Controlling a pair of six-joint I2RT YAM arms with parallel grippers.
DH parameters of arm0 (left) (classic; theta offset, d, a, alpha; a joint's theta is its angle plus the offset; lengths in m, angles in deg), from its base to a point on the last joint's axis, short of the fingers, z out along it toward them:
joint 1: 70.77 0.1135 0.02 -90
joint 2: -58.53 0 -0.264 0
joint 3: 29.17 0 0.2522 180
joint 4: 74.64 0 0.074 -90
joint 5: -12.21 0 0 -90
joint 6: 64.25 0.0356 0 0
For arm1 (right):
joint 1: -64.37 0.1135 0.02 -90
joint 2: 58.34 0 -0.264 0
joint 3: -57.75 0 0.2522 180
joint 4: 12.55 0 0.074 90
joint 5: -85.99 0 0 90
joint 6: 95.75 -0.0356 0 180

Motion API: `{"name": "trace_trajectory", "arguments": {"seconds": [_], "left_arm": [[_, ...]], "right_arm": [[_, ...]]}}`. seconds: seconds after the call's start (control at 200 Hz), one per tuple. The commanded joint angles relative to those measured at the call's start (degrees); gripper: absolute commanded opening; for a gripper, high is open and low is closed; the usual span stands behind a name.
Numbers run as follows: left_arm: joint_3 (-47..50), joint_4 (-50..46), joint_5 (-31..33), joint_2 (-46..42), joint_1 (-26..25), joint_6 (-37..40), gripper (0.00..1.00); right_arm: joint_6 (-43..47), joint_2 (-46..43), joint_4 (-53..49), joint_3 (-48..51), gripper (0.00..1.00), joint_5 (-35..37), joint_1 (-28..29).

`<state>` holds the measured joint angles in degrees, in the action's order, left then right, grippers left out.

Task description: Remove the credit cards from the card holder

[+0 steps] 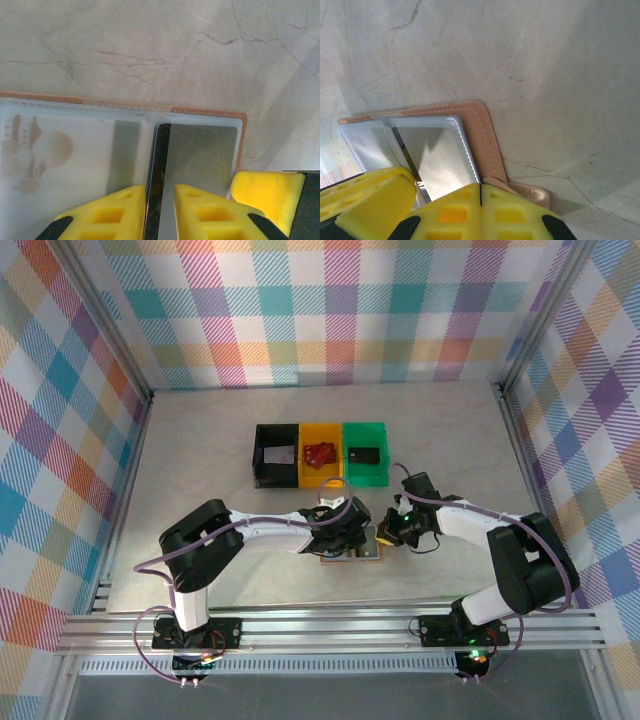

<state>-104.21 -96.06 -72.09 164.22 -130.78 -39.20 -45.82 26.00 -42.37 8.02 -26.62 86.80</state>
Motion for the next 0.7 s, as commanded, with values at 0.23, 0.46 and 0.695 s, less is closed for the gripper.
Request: {"name": "trace_trajectory", "arguments": {"seconds": [0.23, 0.46, 0.695], "left_arm": [[-2.8, -7.7, 2.0, -2.5, -1.4, -0.2, 0.36], [-0.4, 0.6, 0.5, -5.5, -2.1, -1.3, 0.38], [0.3, 3.3, -0.9, -4.4, -2.0, 0.9, 0.38]], "right_arm": [[-0.4, 1.2, -0.8, 1.6, 0.03, 1.1, -0.1], [-0.4, 1.4, -0.7, 1.5, 0.01, 0.9, -0.1], [-0.3, 1.2, -1.0, 1.5, 0.01, 0.9, -0.1]]}}
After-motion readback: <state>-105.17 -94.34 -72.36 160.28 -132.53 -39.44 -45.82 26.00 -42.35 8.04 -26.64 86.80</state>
